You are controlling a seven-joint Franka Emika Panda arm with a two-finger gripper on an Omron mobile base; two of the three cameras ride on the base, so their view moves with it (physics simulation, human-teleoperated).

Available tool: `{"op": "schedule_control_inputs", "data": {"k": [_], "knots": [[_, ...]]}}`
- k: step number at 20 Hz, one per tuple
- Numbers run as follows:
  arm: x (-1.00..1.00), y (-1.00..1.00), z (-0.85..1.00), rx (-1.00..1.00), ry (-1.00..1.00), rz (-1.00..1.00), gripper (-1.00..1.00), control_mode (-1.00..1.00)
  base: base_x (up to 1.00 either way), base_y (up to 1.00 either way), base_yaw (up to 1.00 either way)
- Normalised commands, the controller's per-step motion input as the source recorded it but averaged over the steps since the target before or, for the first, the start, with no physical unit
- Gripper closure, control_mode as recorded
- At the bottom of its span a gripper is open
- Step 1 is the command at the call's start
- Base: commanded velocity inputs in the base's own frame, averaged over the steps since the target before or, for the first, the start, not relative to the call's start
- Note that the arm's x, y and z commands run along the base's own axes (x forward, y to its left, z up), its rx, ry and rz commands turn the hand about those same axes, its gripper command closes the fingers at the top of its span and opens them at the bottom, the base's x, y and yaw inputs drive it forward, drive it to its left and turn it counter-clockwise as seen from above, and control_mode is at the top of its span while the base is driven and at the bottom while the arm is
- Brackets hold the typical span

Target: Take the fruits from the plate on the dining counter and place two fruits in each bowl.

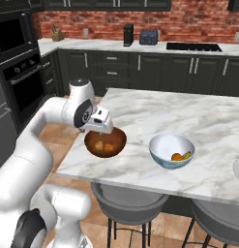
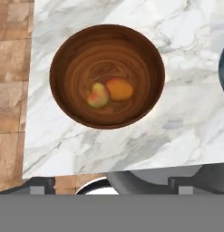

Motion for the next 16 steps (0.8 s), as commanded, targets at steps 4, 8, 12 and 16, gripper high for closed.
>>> {"op": "schedule_control_inputs", "data": {"k": [4, 8, 12, 16], "knots": [[-0.99, 0.14, 0.14, -0.05, -0.01, 0.0, -1.0, -1.0, 0.0, 0.0, 0.0], [-0.8, 0.1, 0.46, -0.03, -0.04, 0.0, -1.0, -1.0, 0.0, 0.0, 0.0], [-0.69, -0.06, 0.5, 0.0, 0.0, 0.0, -1.0, -1.0, 0.0, 0.0, 0.0], [-0.79, -0.24, 0.51, 0.0, 0.0, 0.0, -1.0, -1.0, 0.0, 0.0, 0.0]]}}
